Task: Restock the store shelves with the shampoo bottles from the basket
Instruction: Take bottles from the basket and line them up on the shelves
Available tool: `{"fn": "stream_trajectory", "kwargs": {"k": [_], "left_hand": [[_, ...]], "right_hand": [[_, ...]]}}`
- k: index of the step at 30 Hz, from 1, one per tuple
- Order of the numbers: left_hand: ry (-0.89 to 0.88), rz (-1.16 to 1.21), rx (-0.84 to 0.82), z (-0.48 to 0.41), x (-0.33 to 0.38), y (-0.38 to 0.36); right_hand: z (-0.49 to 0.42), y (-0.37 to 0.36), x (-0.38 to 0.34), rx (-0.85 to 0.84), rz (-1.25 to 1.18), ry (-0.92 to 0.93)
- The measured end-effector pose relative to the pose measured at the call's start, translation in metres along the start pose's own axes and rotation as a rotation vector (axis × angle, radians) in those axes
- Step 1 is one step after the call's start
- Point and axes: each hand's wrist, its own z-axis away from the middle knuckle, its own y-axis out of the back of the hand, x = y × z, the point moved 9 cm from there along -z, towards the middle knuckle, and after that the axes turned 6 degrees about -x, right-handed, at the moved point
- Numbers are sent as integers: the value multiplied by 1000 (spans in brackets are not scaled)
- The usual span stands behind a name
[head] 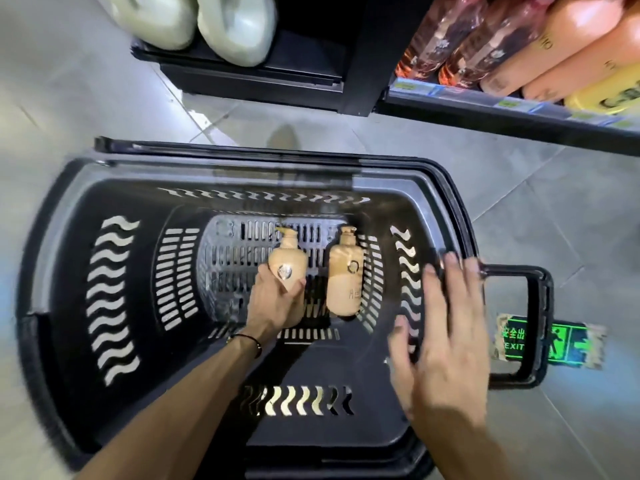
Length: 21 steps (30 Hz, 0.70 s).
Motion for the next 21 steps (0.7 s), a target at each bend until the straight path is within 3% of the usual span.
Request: {"fn": "stream_trajectory", "kwargs": {"k": [3,5,10,12,21], "left_hand": [[-2,11,22,14,-12,33],[-3,52,30,21,-22,53],[25,272,78,34,-47,97],[81,351,58,34,-60,103],[199,574,-2,34,-72,96]], "right_hand": [[3,-36,-31,-149,-117,54],[2,-73,-38,-285,-210,-4],[-17,-179,-9,-571,-406,-493],[-26,-208,4,-561,-365,-577],[-47,-258,28,-345,-170,-550]]}}
